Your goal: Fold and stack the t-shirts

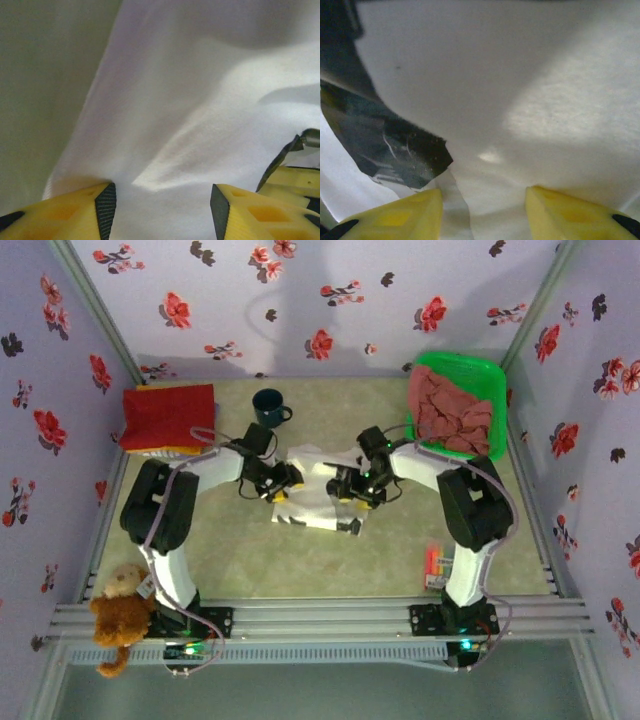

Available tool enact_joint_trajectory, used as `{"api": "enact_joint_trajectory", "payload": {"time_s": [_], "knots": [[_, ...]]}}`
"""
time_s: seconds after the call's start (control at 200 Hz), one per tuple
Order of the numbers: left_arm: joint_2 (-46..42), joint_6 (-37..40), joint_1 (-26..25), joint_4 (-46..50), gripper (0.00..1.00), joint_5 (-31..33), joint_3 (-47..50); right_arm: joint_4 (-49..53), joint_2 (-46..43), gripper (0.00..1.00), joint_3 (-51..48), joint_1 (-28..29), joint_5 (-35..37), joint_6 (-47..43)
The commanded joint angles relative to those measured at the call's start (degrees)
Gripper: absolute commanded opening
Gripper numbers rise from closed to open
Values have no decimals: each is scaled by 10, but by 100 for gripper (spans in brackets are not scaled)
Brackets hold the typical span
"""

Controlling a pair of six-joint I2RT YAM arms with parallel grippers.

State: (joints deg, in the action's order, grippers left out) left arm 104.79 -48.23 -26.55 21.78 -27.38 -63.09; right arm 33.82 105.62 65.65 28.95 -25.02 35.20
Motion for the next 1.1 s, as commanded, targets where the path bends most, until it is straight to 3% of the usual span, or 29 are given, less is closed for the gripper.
{"api": "enact_joint_trajectory", "payload": {"time_s": [0.0, 0.175, 0.35, 0.595, 0.785, 1.095], "knots": [[-73, -26, -32, 46, 58, 38, 62, 29, -69, 50, -73, 26, 4, 30], [-202, -44, -49, 81, 60, 57, 131, 80, -214, 56, -89, 26, 32, 43], [-239, -21, -41, 136, 61, 80, 90, 171, -218, 59, -15, -26, 83, -12], [-92, 41, -38, 167, 60, 69, -80, 129, -110, 53, 47, -78, 67, -59], [15, 99, -35, 243, 61, 125, -225, 109, -44, 54, 61, -85, 99, -90], [141, 115, -47, 295, 53, 54, -440, 36, -48, 52, 20, -113, 57, -125]]}}
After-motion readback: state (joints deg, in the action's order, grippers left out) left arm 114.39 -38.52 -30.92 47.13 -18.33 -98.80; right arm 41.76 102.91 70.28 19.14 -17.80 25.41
